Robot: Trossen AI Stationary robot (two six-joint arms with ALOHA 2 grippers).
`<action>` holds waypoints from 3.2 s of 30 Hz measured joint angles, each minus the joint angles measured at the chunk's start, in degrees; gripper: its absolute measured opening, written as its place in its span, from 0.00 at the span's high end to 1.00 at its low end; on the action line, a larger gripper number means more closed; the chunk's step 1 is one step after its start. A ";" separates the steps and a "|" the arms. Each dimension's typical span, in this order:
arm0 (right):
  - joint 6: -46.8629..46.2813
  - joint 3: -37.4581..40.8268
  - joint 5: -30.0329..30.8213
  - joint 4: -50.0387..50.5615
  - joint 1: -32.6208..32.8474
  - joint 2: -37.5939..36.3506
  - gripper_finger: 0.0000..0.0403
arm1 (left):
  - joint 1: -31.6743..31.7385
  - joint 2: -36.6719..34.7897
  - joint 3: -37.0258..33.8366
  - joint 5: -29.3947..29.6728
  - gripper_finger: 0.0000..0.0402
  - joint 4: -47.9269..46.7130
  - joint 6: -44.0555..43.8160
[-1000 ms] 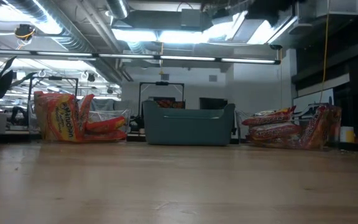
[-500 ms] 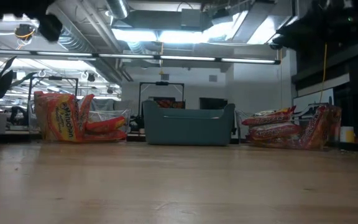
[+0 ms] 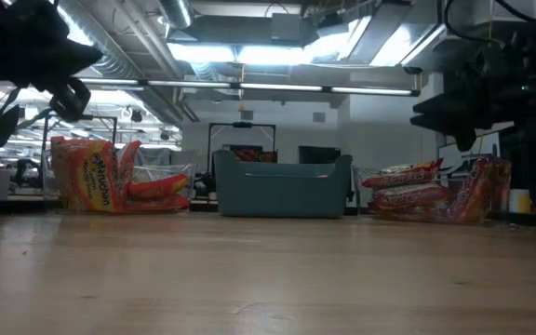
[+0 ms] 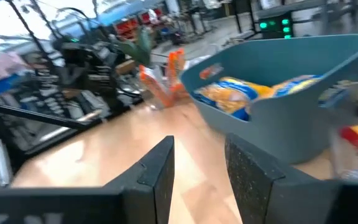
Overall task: Sort Maruchan noodles
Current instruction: Return to Home Position
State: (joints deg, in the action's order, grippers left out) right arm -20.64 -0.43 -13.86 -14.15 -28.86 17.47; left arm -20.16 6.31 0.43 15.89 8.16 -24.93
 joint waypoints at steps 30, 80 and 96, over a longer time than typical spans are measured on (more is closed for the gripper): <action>5.69 0.02 -0.52 10.56 -0.02 -0.02 0.69 | 0.00 0.04 0.00 13.19 1.00 -4.06 10.14; 5.51 0.04 -0.53 10.81 -0.02 0.00 0.69 | 0.00 0.04 0.02 13.19 1.00 -4.08 10.14; 5.53 0.04 -0.53 10.82 -0.02 0.00 0.69 | 0.00 0.04 0.02 13.19 1.00 -4.08 10.16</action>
State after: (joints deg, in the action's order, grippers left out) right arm -15.11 -0.38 -14.39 -3.32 -28.88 17.47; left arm -20.16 6.35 0.45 29.08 4.08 -14.76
